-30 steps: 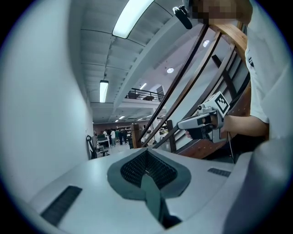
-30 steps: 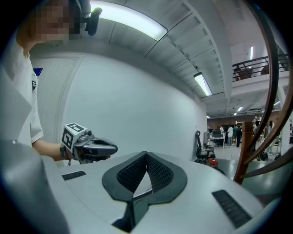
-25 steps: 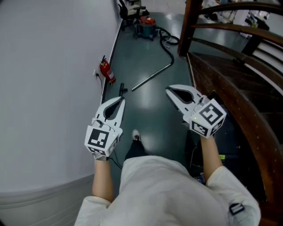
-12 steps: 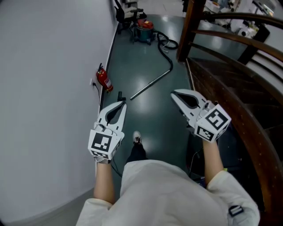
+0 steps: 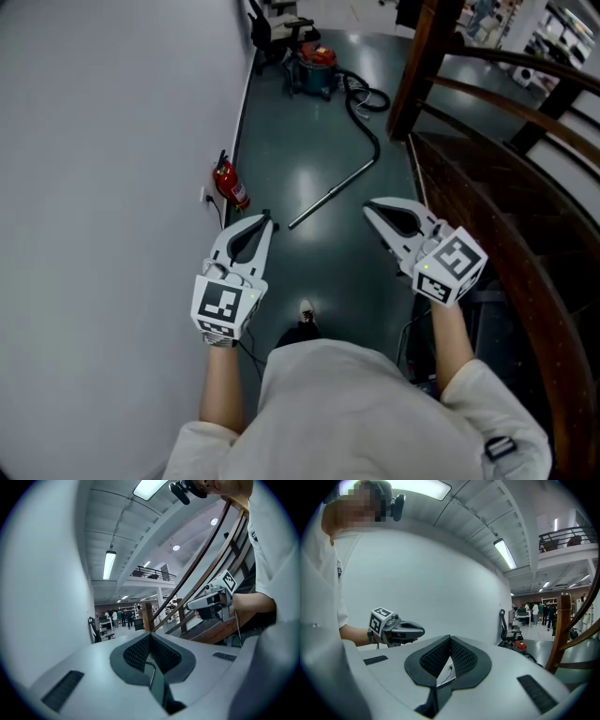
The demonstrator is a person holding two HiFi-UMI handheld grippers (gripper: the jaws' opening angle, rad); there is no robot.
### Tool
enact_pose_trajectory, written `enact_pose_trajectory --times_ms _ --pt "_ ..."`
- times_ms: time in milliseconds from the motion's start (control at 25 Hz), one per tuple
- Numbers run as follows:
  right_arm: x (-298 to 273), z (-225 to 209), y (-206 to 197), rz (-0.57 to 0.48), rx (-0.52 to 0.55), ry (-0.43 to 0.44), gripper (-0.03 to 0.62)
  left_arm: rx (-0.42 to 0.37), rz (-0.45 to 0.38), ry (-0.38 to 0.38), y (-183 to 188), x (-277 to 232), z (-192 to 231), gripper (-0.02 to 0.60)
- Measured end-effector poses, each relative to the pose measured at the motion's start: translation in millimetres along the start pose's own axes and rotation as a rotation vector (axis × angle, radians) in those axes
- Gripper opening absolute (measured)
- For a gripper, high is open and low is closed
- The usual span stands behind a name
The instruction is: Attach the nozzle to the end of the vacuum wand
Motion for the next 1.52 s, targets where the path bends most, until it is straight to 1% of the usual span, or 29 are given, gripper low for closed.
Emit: enact_pose_trajectory --times_ms 280,400,680,1080,1520 --pt "-33 -36 5 -0.004 -0.009 -0.025 0.026 0.0 0.007 -0.025 8 -37 37 0.0" --pt "-44 -45 4 -0.005 -0.026 -0.013 0.026 0.006 0.002 -0.029 10 -49 48 -0.001" --pt "-63 -56 -1 -0.012 -0.072 -0.001 0.026 0.022 0.008 -0.039 8 -63 69 -0.002" --pt "-83 -66 -6 0.0 -0.044 -0.01 0.026 0.025 0.023 -0.053 -1 -78 88 0.0" --pt "-97 -76 -7 -0.01 -0.053 -0.022 0.028 0.024 0.033 -0.049 -2 -86 105 -0.001"
Point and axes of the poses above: the fingertips, and each gripper's own axes: x backward along the fingers, z to its left, y out of its top, the point moved 6 cm from there along x, backward along the fingers, and after that the axes turned 10 degrees about x, right-handed, at the moved point
